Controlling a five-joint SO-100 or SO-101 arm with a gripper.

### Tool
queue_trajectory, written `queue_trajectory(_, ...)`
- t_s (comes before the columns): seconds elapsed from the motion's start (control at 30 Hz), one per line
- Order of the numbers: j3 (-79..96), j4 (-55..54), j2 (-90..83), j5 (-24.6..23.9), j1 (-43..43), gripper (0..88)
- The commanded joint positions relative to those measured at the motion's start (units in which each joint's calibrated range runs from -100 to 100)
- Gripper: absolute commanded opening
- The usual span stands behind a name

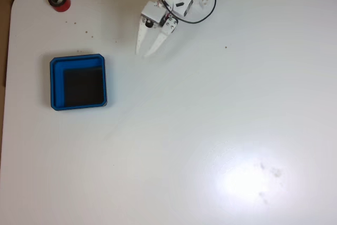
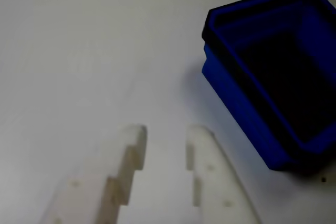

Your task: Pick the red roll and drop it in the blue box

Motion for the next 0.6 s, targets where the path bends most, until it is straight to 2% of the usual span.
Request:
queue_trajectory(0.0,0.81,-0.88,-0.13,-0.07,6.31,1.6)
queue_trajectory(0.2,0.72,-0.88,-0.13,0.1,14.81,1.6)
queue_trajectory(0.57,0.72,-0.88,-0.13,0.19,35.62,1.6)
